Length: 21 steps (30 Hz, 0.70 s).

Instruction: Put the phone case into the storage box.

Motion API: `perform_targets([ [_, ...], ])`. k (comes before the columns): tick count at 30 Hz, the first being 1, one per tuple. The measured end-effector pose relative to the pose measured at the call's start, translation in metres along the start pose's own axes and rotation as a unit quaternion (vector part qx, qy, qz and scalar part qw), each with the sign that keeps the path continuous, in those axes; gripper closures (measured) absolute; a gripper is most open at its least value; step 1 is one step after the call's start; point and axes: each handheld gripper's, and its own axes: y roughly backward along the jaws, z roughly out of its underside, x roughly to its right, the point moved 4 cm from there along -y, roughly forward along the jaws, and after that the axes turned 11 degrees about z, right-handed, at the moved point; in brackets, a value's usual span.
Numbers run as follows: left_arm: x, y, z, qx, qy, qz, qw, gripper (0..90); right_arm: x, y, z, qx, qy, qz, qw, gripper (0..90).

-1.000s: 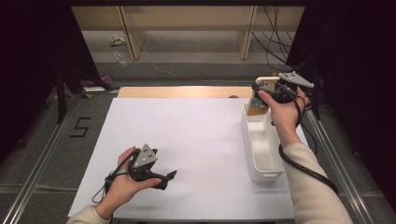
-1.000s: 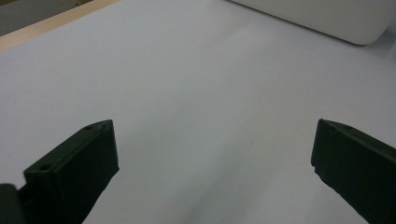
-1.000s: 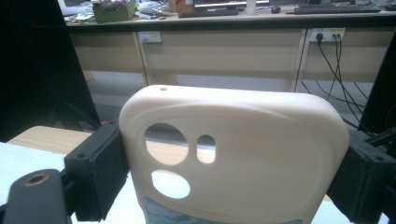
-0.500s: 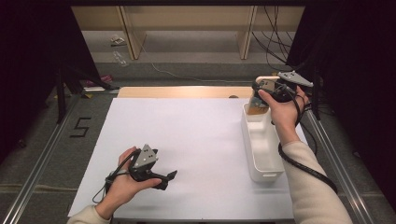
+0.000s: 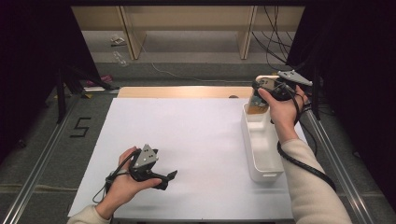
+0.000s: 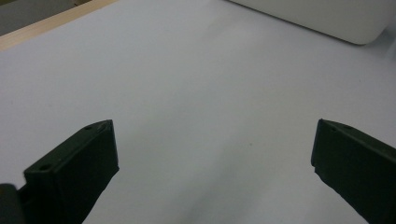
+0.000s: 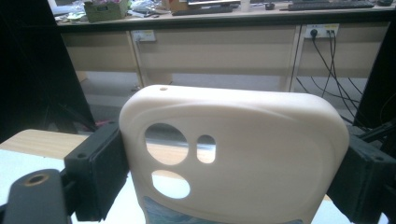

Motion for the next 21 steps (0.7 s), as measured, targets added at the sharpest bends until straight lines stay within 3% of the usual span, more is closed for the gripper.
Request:
perform_targets([
  [21, 0.0, 0.0003, -0.0003, 0.001, 0.0, 0.0, 1.0, 0.2, -0.0009, -0.0099, 0.0028, -0.004, 0.001, 0.012, 0.9999, 12.9],
])
